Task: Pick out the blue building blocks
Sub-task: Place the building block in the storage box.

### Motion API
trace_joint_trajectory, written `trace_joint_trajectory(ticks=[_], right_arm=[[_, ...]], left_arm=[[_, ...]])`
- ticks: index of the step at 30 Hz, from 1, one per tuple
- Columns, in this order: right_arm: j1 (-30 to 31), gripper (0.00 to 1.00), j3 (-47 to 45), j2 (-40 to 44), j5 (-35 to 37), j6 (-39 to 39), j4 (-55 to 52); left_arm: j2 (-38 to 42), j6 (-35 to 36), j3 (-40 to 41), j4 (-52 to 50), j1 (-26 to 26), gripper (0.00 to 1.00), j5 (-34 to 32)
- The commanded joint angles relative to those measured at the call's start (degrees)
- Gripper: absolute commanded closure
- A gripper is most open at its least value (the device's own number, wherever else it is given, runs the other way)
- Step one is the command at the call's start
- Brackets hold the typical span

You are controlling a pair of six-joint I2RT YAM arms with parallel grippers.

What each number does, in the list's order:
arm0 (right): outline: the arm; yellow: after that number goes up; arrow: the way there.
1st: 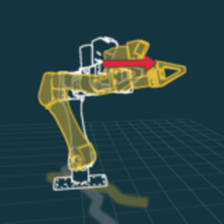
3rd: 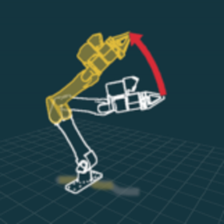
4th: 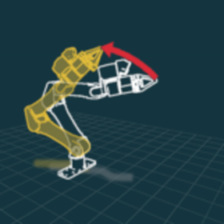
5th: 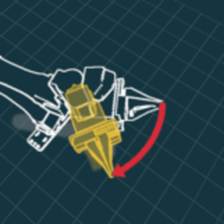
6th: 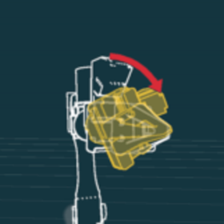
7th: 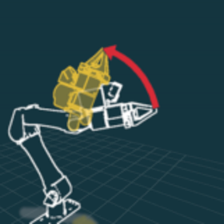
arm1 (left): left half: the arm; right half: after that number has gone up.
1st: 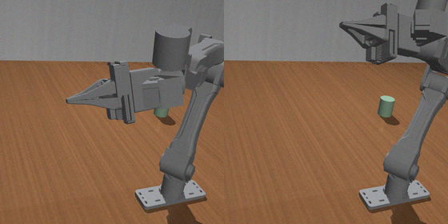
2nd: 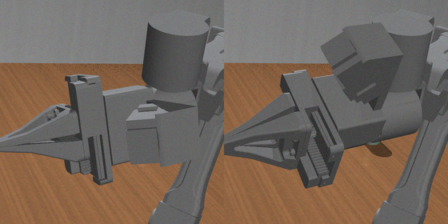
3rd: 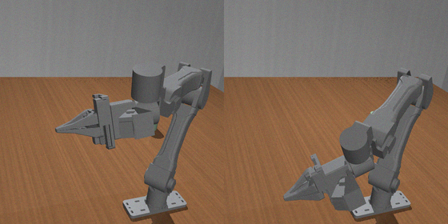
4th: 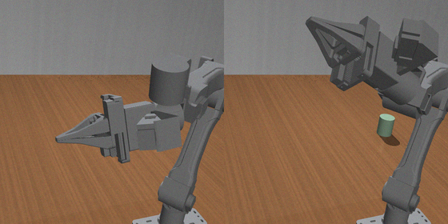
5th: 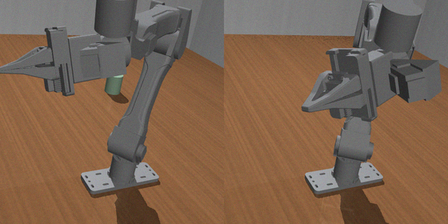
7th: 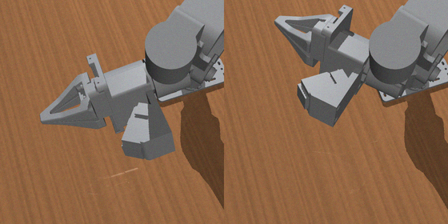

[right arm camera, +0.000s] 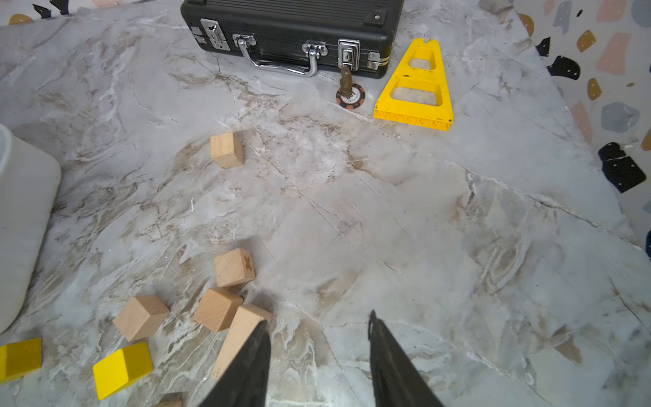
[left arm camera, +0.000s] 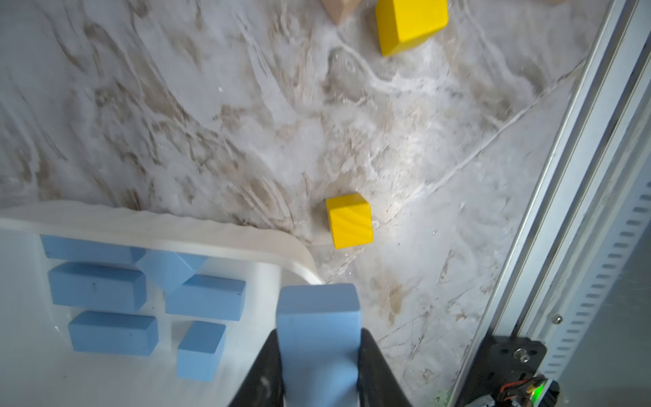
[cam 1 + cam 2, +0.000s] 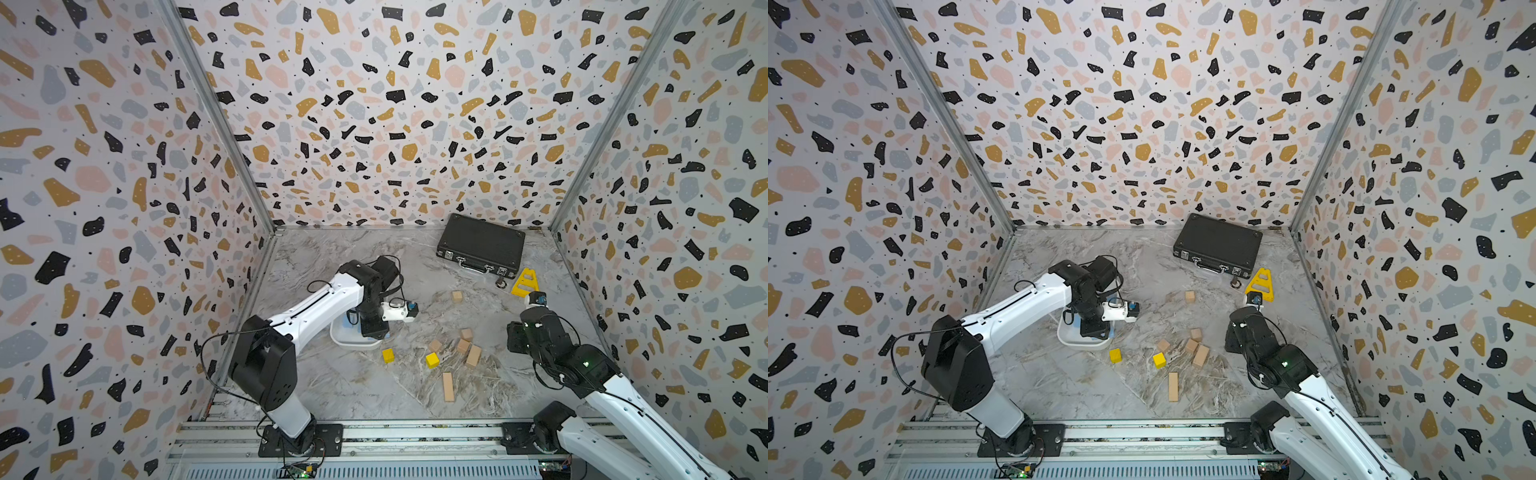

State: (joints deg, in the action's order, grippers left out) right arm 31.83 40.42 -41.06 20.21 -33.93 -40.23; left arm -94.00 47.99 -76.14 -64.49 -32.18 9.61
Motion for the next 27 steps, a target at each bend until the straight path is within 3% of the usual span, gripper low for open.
trace_joint_trajectory(ticks=[1,16,27], right_arm=[[-0.2,0.52,0.5,-0.3,-0.9,-0.6,1.5],[-0.1,0.52,0.6,-1.2,-1.3,-0.7,2.2],[-0.1,0.52,0.0,-0.6,-0.9,-0.8,2.3]], left_arm=[[1.1,7.1,1.2,0.7,4.6,0.68,2.3],[-4.7,8.2,6.0,12.2,7.9,0.68,1.2],[-7.6,9.0,7.5,13.7,8.4,0.65,2.1]])
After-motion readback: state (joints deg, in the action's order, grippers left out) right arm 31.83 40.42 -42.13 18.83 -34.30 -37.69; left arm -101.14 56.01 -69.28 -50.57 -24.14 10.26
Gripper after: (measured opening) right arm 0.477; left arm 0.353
